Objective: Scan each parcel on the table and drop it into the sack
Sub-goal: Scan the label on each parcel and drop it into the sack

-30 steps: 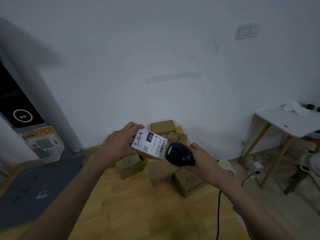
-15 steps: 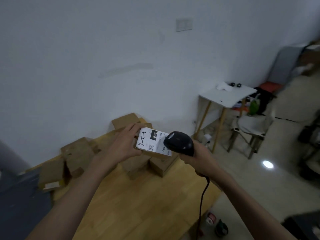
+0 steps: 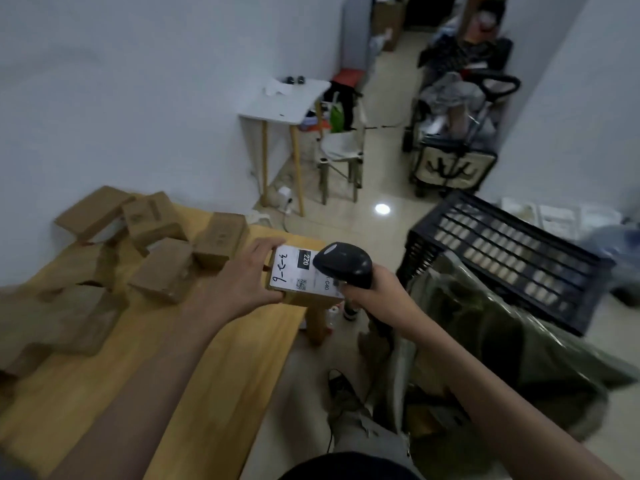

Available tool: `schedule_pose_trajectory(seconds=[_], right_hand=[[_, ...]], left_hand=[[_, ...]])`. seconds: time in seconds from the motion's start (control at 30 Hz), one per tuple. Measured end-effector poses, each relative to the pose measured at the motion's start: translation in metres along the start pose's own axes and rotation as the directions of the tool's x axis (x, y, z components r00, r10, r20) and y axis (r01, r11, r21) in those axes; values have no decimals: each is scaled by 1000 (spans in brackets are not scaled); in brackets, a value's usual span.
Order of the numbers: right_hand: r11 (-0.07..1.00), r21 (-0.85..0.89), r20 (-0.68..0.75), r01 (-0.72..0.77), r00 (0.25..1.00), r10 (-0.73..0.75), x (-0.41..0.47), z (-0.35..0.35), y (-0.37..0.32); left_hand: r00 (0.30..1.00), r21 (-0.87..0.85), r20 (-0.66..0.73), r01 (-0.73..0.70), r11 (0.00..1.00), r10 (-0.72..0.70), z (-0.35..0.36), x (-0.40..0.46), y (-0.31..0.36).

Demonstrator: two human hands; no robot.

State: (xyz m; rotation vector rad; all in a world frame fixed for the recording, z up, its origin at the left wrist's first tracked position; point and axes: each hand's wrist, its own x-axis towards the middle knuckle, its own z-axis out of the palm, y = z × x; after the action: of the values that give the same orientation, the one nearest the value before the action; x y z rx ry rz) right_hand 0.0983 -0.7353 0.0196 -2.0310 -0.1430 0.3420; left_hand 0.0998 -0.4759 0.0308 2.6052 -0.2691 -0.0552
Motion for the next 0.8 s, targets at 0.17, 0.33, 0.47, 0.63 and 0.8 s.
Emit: schedule_pose_trajectory(seconds=[0.17,0.33,0.47,0.63,0.8], right_hand=[[989,-20,-128,-143,982,140,-60,-30,47],[956,38,-225,-292,929,292,-97,-58,93],[918,108,-311,-381,864,395,-112,-81,126],[853,208,-370,-479,768,522,-120,-107,171],[808,231,-376,-543,716,588,-116,-132,210]], left_hand=[[987,-7,151,-57,998,58,57,10,48],[952,-74,268,-133,988,149,117,31,90],[907,-103,374,-165,981,192,165,51,120],[844,-113,482,-207,972,236,217,78,158],[789,-111,555,-242,964,262,263,105,185]])
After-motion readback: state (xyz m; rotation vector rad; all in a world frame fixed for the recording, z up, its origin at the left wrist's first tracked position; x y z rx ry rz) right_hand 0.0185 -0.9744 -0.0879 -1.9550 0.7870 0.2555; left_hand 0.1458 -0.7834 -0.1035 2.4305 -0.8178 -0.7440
